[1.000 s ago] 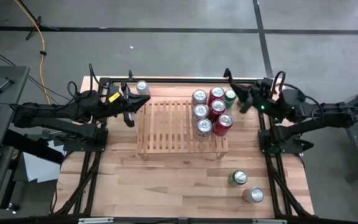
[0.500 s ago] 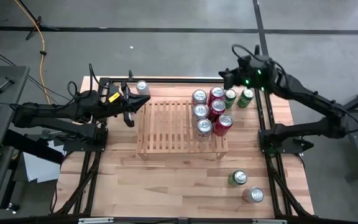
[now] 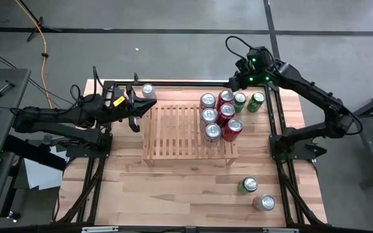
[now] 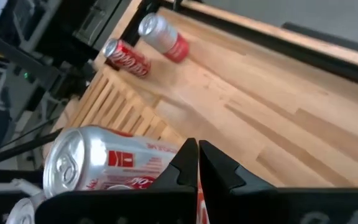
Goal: Place canned beverage on shelf
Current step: Adjust the red soda cans on the shelf
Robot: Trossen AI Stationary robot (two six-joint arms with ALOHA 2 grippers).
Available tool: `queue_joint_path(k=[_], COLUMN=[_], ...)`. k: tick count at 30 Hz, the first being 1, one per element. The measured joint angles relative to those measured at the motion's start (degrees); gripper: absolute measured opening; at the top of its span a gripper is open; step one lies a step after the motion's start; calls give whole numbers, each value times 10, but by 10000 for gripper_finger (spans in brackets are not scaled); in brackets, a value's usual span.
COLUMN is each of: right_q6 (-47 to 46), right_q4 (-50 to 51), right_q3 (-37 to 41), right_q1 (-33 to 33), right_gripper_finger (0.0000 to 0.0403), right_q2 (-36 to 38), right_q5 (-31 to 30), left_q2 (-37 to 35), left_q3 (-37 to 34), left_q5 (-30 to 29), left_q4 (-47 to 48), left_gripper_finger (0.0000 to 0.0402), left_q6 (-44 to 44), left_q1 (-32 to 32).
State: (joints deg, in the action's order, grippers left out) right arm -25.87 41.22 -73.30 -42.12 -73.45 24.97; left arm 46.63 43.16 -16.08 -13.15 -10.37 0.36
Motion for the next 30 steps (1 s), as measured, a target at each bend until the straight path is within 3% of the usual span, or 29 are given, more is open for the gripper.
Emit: queue_joint_path(k=[16,30], right_q6=[9,19], right_q4=[6,36], right_q3=[1,1], right_q1=[-3,17], right_gripper_finger=[0,0], right_q2=[-9,-8], right_q5=[55,58], left_q2=[0,0], left_q3=[0,0], left_q5=[0,0], left_q4=[36,35], left_gripper_finger=[0,0], left_q6=[-16,-20], left_q1=[0,0])
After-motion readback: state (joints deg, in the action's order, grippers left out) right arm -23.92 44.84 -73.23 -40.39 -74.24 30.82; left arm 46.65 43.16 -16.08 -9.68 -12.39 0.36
